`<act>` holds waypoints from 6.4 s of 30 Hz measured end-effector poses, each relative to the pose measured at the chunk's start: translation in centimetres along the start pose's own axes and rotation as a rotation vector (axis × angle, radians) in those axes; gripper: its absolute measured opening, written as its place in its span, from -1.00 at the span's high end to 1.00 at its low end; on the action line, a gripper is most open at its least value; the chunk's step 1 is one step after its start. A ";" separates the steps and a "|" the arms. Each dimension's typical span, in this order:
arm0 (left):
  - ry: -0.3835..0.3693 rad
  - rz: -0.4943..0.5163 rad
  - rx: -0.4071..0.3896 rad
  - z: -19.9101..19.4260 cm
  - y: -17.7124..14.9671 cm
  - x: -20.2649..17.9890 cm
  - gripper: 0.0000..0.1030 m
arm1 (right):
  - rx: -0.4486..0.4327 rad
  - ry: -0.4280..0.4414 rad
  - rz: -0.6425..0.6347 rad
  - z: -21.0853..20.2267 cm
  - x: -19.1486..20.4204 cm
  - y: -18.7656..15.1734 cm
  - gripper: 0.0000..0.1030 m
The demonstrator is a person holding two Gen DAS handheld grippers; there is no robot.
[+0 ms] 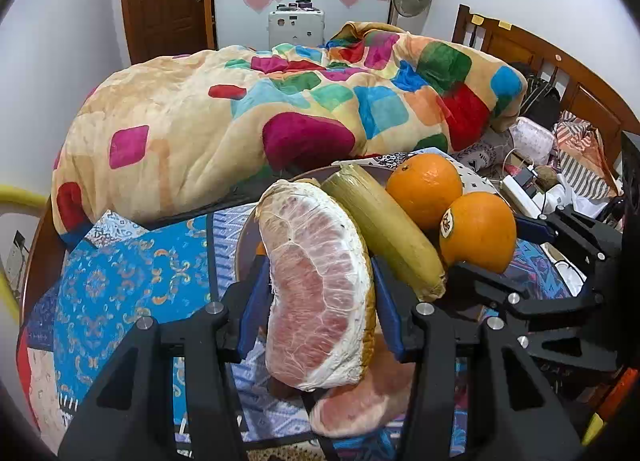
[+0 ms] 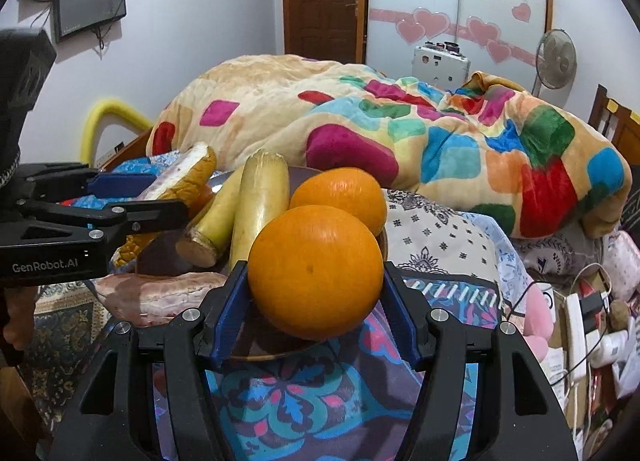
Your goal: Organize fruits
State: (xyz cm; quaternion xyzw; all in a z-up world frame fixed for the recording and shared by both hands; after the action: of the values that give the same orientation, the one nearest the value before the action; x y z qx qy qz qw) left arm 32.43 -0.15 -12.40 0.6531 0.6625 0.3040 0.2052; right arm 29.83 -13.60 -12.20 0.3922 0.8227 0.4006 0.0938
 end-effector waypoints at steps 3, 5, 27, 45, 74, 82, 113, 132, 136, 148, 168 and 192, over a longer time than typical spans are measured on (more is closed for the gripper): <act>-0.001 0.000 0.005 0.5 0.2 -0.2 0.03 | 0.011 0.016 0.016 0.5 -0.3 0.0 -0.17; -0.002 0.000 0.011 0.9 0.3 -0.3 0.03 | 0.022 0.027 0.027 0.8 -0.6 0.0 -0.17; -0.004 -0.020 0.023 -1.0 -0.3 0.1 -0.01 | 0.038 -0.004 0.004 -0.9 0.6 -0.3 -0.21; 0.018 -0.024 -0.005 -9.4 -6.5 2.4 -0.20 | -0.037 -0.045 -0.004 -8.2 4.6 -3.5 -0.22; -0.097 0.071 0.096 -4.2 -9.9 -5.3 0.15 | -0.011 0.008 0.083 -7.3 2.2 -8.8 0.40; -0.086 0.081 0.090 -2.9 -8.2 -7.1 0.30 | -0.022 -0.013 0.081 -7.9 0.4 -8.7 0.40; -0.018 0.003 -0.039 -6.3 -3.7 2.7 0.60 | -0.047 0.054 -0.003 -4.2 2.6 -3.2 0.40; 0.024 -0.012 0.026 0.9 -1.8 3.2 0.60 | 0.064 0.116 -0.047 0.3 3.6 -2.2 0.40; 0.023 -0.017 0.030 0.9 -1.7 3.1 0.59 | 0.069 0.125 -0.035 0.5 3.5 -2.2 0.39; 0.012 -0.043 0.023 -0.9 -2.7 5.3 -0.03 | 0.074 0.123 -0.017 0.7 3.2 -2.1 0.31; -0.009 0.094 0.113 0.7 -6.9 3.7 0.00 | 0.059 0.085 -0.002 -1.1 2.7 -3.5 0.02; -0.048 0.112 -0.007 -4.1 -4.9 1.9 0.78 | -0.006 0.104 0.017 -3.8 2.3 -3.4 0.02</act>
State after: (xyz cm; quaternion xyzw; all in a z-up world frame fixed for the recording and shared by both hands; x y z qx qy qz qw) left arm 25.96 1.38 -12.48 0.6956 0.6187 0.3017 0.2058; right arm 24.55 -15.39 -11.84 0.3777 0.8218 0.4237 0.0488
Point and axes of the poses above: each gripper's, at about its wrist camera, not at the fingertips, and z roughly the way its jaws point, x to its left, y to its top, the point moved 3 cm from there along z, roughly the way its jaws point, and after that the axes turned 14 degrees about y, right-handed, at the moved point
